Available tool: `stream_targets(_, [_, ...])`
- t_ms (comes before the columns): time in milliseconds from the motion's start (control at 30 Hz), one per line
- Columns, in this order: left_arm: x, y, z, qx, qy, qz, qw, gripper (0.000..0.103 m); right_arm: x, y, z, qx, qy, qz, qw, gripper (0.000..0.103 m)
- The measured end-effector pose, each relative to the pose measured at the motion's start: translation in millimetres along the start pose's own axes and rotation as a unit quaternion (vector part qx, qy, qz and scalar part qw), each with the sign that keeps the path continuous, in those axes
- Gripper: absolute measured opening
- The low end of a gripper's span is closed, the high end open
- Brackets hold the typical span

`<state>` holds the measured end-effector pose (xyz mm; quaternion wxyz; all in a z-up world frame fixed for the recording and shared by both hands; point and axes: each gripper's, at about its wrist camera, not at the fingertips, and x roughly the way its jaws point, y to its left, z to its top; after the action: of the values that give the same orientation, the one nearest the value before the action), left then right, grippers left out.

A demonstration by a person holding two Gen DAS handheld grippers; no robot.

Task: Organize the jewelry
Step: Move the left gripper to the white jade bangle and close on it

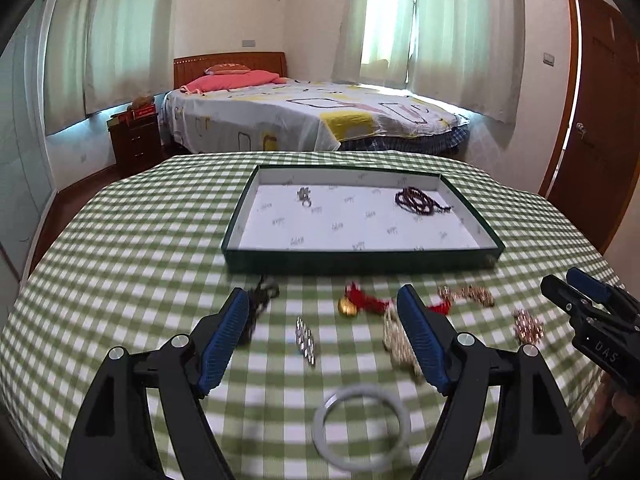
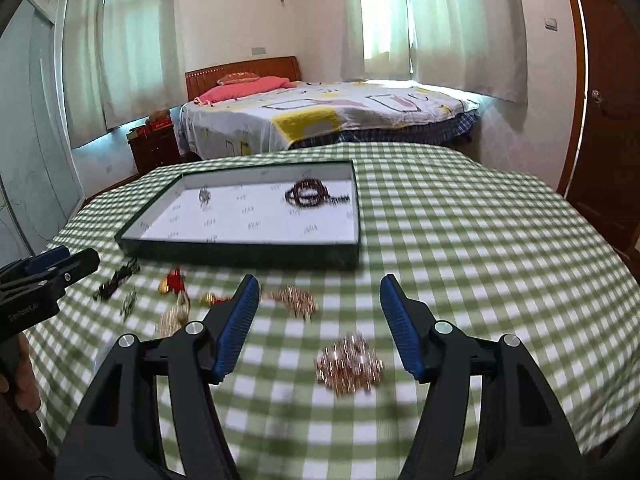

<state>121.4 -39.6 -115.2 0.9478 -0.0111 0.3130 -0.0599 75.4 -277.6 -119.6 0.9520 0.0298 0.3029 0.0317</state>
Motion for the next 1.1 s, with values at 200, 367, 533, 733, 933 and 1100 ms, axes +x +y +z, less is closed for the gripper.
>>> stream_targets(200, [-7, -7, -28, 0.002, 0.011, -0.009, 0.9999, 0.074, -10, 0, -24, -0.008, 0.012, -0.001, 1.000, 0.062])
stream_targets(367, [3, -15, -52, 0.009, 0.033, -0.017, 0.9993, 0.074, -14, 1, -32, -0.008, 0.016, 0.003, 1.000, 0.063])
stream_targets(533, [15, -20, -67, 0.013, 0.057, -0.012, 0.9982, 0.074, -14, 1, -33, -0.006, 0.017, 0.006, 1.000, 0.063])
stream_targets(733, [17, -17, -74, 0.006, 0.058, -0.018, 0.9981, 0.074, -10, 0, -36, -0.001, 0.026, 0.008, 1.000, 0.063])
stream_targets(933, [15, -20, -75, 0.017, 0.055, -0.026, 0.9980, 0.066, -9, -1, -38, 0.004, 0.031, 0.007, 0.999, 0.063])
stream_targets(1100, [15, -21, -74, 0.021, 0.055, -0.023, 0.9980, 0.066, -8, -1, -38, 0.003, 0.033, 0.007, 0.999, 0.063])
